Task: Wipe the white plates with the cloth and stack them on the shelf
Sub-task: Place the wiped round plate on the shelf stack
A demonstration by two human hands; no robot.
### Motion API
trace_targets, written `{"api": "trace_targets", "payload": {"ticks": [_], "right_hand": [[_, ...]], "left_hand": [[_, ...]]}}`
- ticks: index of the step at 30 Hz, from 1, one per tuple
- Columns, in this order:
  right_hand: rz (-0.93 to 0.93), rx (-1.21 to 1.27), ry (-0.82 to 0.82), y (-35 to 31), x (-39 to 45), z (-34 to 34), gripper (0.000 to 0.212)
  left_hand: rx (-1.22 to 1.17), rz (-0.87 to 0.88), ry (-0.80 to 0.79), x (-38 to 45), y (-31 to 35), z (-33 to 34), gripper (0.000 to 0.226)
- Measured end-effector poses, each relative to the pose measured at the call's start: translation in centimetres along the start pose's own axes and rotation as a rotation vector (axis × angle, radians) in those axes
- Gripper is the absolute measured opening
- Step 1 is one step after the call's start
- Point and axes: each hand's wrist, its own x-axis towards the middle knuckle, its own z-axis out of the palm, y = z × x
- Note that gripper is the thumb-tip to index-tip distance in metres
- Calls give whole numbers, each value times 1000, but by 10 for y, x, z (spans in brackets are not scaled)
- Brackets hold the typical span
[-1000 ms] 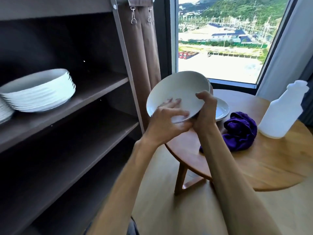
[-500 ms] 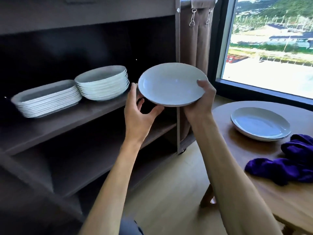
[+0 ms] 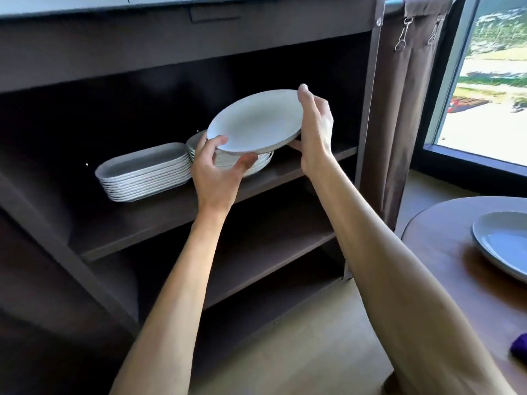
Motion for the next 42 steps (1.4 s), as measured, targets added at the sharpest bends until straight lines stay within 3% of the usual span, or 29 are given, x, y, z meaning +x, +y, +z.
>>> {"api": "trace_targets", "payload": {"ticks": [4, 19, 24, 31, 42], "right_hand": [[-32, -98, -63, 20, 7, 31, 76], [138, -148, -88, 60, 54, 59, 103], [135, -187, -85, 70, 59, 63, 92], [111, -198, -43, 73, 58, 63, 46], [80, -210, 32, 76, 52, 73, 52]], "left_hand": [[112, -30, 47, 11, -12, -15, 72], [172, -71, 137, 52, -53, -12, 81], [189, -49, 146, 55, -64, -13, 64], [186, -12, 126, 55, -69, -12, 68], [193, -13, 143, 56, -73, -11, 62]]}}
